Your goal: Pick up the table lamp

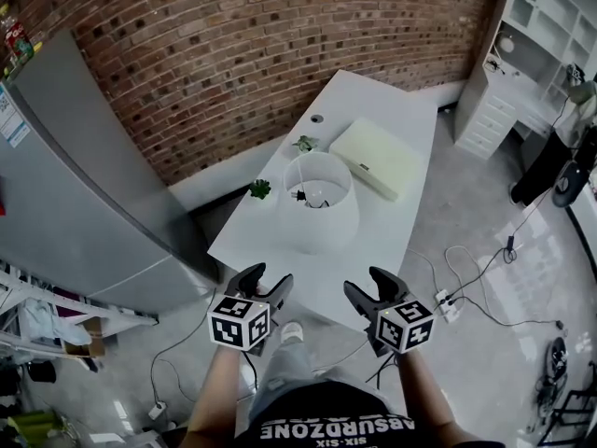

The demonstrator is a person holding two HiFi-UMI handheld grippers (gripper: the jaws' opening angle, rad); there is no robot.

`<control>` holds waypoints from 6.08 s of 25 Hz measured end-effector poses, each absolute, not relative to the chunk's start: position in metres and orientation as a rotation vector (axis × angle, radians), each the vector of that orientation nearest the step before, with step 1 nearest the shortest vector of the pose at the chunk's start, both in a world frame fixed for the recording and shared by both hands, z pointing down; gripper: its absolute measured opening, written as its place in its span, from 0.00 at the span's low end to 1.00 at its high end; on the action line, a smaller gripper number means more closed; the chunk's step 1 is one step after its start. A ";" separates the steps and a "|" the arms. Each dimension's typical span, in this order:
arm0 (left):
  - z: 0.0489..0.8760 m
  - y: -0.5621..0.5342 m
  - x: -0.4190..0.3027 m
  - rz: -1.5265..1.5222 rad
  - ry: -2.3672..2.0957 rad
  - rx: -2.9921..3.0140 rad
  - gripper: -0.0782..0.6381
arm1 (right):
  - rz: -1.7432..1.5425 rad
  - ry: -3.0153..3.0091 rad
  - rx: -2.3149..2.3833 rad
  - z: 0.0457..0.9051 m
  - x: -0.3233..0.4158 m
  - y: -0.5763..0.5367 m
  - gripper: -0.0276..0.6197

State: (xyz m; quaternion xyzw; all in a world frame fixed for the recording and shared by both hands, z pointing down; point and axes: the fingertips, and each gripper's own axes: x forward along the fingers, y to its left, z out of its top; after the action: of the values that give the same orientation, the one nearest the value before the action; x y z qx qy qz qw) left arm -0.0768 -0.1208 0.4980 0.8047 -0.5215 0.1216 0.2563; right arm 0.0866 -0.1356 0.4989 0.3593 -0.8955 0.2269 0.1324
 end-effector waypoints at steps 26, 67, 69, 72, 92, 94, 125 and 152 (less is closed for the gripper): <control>0.548 -0.225 -0.118 0.236 -0.975 2.178 0.50 | 1.161 -2.559 1.134 0.535 0.067 -0.230 0.54; 0.558 -0.253 -0.098 -0.170 -0.381 2.166 0.45 | 1.681 -2.910 0.702 0.545 0.037 -0.255 0.38; 0.558 -0.255 -0.101 -0.170 -0.393 2.172 0.43 | 1.667 -2.915 0.717 0.543 0.036 -0.258 0.37; 0.558 -0.260 -0.106 -0.187 -0.417 2.153 0.41 | 1.653 -2.930 0.716 0.539 0.031 -0.263 0.34; 0.548 -0.260 -0.121 -0.266 -0.444 2.176 0.34 | 1.618 -2.994 0.626 0.523 0.024 -0.264 0.22; 0.546 -0.260 -0.120 -0.253 -0.451 2.191 0.34 | 1.603 -2.996 0.619 0.521 0.024 -0.263 0.22; 0.479 -0.266 -0.114 -0.253 -0.496 2.408 0.34 | 1.305 -3.095 0.552 0.464 0.029 -0.267 0.23; 0.415 -0.248 -0.106 -0.261 -0.508 2.582 0.34 | 1.040 -3.192 0.566 0.408 0.037 -0.246 0.25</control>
State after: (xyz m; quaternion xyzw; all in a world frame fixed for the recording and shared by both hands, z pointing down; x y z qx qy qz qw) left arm -0.1056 -0.2477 0.4155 0.9464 -0.1863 -0.0956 0.2461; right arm 0.0372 -0.2455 0.4082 0.1648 -0.9295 0.3029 -0.1312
